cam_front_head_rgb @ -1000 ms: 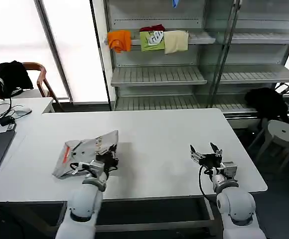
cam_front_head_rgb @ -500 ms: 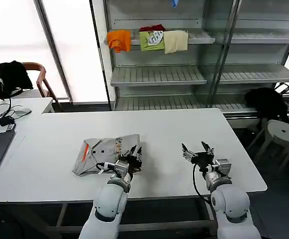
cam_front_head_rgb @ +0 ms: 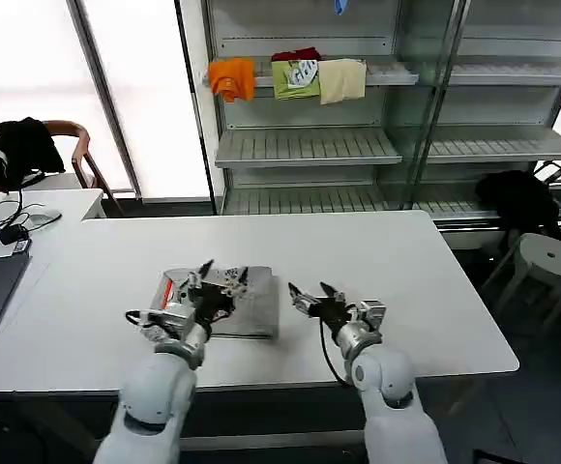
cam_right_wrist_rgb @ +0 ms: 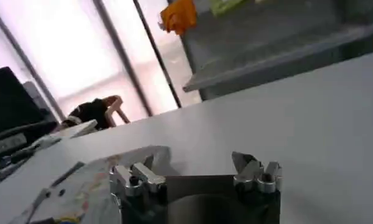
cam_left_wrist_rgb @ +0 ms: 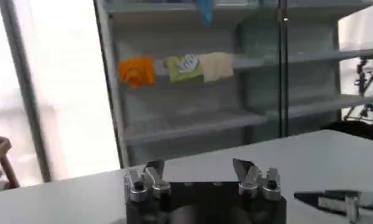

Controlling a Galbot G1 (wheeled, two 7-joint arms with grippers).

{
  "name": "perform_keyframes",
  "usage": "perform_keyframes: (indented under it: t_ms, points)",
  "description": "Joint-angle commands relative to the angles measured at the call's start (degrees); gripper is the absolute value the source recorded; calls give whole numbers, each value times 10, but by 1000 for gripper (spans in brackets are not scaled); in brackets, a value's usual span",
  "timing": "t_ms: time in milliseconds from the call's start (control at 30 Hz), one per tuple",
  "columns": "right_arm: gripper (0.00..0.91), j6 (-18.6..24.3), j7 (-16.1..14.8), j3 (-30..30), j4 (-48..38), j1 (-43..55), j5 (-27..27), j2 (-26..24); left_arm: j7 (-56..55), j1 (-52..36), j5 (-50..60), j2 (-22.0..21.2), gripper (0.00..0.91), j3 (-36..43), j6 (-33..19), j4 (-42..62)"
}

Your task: Fold and organize the clothes.

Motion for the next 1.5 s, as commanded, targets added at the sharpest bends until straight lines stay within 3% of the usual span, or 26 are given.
perform_keyframes:
  t_ms: [33, 200, 300, 333, 367, 400, 767, 900, 1067, 1300, 1500]
  points:
    - [685, -5, -17, -58, -102, 23, 48, 39, 16, 6, -134, 117, 907, -233, -28, 57]
    - [564, -5, -36, -73, -96, 20, 53, 39, 14, 14, -170, 156, 907, -275, -41, 111]
    - [373, -5, -39, -76, -99, 21, 52, 39, 14, 20, -184, 164, 907, -283, -44, 123]
    - [272, -5, -39, -76, -100, 21, 52, 39, 14, 22, -184, 164, 907, -284, -44, 124]
    - [91, -5, -38, -76, -102, 22, 52, 39, 14, 23, -185, 164, 907, -283, -46, 125]
    - [10, -5, -37, -75, -103, 23, 51, 39, 13, 24, -187, 163, 907, -282, -46, 124]
    - [0, -4, -29, -48, -81, 18, 50, 39, 12, 23, -189, 150, 907, -277, -45, 114]
    - [0, -5, -3, -37, -34, 17, 79, 35, 12, 21, -186, 150, 907, -277, -46, 119]
    - [0, -5, 36, -23, 28, 17, 130, -35, 12, 20, -183, 149, 907, -271, -45, 123]
    - [0, -6, 45, 2, 62, -1, 131, -112, 13, 17, -173, 136, 907, -254, -46, 129]
    - [0, -6, 42, 26, 69, -19, 131, -139, 14, 18, -171, 130, 907, -244, -46, 130]
